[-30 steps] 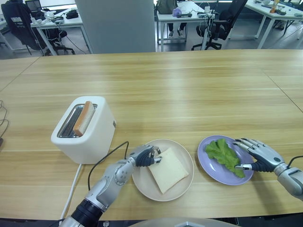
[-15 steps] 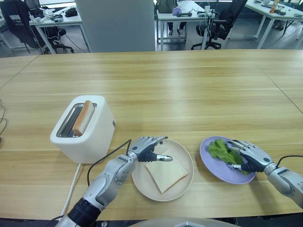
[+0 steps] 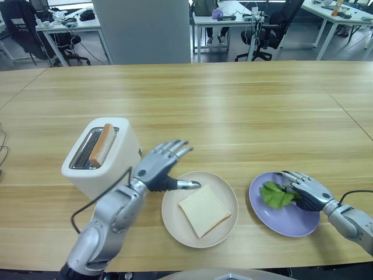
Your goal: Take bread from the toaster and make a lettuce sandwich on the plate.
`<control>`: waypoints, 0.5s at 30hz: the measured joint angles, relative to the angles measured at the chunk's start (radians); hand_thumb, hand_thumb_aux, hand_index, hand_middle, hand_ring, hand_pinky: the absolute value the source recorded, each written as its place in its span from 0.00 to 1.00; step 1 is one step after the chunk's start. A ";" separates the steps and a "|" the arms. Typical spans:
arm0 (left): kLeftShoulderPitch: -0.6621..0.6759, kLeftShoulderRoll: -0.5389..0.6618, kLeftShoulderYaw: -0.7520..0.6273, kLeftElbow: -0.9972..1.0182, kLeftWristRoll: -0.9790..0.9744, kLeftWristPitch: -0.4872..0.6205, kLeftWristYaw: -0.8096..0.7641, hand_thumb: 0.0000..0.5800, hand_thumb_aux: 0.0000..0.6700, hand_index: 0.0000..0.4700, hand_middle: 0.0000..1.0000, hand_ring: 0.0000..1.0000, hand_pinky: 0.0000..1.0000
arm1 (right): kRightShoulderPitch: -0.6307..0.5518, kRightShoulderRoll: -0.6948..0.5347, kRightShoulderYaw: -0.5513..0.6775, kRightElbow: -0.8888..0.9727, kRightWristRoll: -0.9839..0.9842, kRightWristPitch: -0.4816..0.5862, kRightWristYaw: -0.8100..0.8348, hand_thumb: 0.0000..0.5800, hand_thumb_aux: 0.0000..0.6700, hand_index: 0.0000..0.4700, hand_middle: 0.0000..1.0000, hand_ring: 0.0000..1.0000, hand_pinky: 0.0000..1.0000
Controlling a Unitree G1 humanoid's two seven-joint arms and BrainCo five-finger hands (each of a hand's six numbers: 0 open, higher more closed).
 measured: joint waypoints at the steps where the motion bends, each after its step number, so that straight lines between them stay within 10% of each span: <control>1: 0.006 0.003 0.040 -0.024 0.005 0.014 -0.008 0.00 0.00 0.00 0.00 0.00 0.00 | 0.008 0.000 -0.018 -0.047 0.011 0.001 0.006 1.00 1.00 0.98 0.00 0.00 0.00; 15: 0.093 0.178 0.491 0.109 0.136 0.159 -0.084 0.00 0.00 0.00 0.00 0.00 0.00 | -0.020 0.191 -0.045 -0.494 0.058 0.095 0.220 1.00 1.00 0.98 0.00 0.00 0.00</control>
